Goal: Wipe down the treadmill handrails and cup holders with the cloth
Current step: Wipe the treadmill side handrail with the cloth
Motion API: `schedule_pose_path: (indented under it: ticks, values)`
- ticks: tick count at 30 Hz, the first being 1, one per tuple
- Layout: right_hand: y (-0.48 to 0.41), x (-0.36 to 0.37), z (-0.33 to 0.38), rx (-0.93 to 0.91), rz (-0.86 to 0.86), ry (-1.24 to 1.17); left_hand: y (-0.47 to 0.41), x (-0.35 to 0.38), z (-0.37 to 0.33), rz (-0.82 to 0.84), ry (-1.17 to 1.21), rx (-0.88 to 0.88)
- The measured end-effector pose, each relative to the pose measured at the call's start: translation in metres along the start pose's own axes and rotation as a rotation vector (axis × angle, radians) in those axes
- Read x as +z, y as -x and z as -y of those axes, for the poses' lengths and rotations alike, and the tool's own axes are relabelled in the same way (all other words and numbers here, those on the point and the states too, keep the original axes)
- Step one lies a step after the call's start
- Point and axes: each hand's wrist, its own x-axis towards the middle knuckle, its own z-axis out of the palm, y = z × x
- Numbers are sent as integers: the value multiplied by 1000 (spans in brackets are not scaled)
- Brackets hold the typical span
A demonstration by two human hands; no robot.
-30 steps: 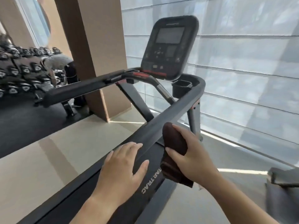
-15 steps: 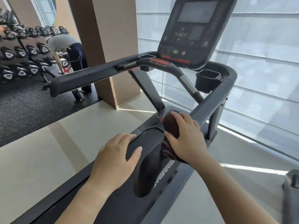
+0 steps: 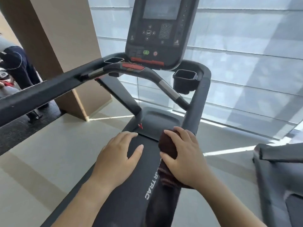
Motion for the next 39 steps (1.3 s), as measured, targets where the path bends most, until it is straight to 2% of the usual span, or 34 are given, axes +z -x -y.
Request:
schedule_pose_path:
  ticks: [4,7,10,13,20,30,34,39]
  values:
    - [-31,14,13,124,-37,166,-29,-7,22,36,39,132]
    - [-25,18,25,246,-111,201,-43,-23,36,111,66,268]
    - [1,16,48,473,-236,150,-54,-58,49,259,53,433]
    - [30,24,86,662,-272,144,-61,-94,56,360,29,567]
    - [57,44,150,882,-270,289,-59,-132,57,500,85,673]
    - [51,57,145,1007,-433,294,-94,-61,43,722,83,763]
    - [36,59,132,1096,-507,299,-126,-25,22,745,52,861]
    - [-1,50,107,1196,-482,294,-170,7,-12,720,1,1011]
